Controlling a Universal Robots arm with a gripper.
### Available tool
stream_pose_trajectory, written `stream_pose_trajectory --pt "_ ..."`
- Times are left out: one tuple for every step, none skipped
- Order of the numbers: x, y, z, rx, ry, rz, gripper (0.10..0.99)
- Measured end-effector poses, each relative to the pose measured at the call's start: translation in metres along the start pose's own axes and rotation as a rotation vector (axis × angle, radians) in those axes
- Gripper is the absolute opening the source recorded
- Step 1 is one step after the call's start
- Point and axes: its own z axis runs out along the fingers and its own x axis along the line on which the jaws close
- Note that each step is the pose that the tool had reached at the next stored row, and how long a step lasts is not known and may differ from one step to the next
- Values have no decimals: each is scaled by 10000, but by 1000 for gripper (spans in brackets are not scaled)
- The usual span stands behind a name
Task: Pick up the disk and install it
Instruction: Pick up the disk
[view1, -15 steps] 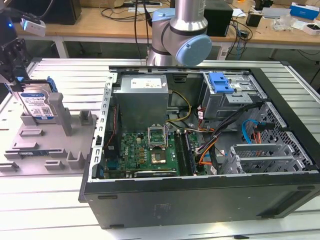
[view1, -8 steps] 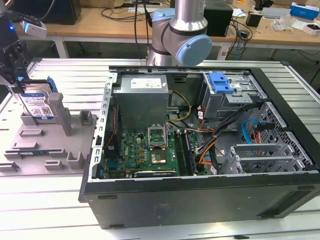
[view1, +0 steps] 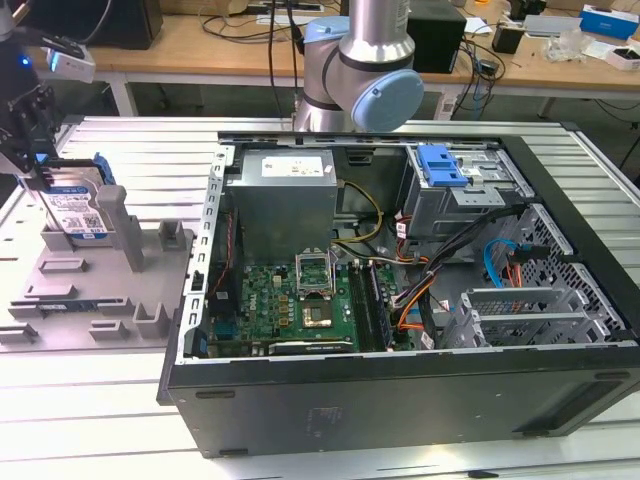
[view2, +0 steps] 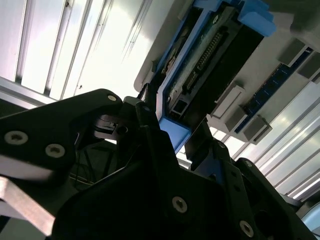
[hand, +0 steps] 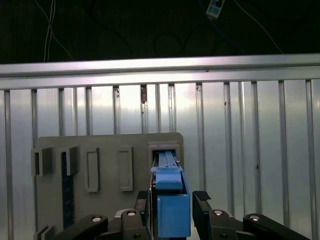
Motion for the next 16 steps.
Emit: stream_pose_trajectory --pt "0 0 2 0 0 0 482" --pt "0 0 3 0 0 0 482" --pt "0 0 4 0 0 0 482" --pt "0 0 4 1 0 0 482" --pt "0 1 5 1 0 0 482" --pt "0 1 5 1 -1 0 482" --pt "0 1 5 0 0 0 463" --pt "0 1 5 1 0 0 400" --pt "0 1 6 1 0 0 400" --pt "0 1 6 0 0 0 365" --pt "0 1 6 1 0 0 365" --pt "0 1 7 1 0 1 365" --pt "0 1 7 0 0 0 365" --pt "0 1 7 1 0 1 365" --pt "0 1 7 2 -1 1 365" --pt "0 1 7 1 -1 1 365"
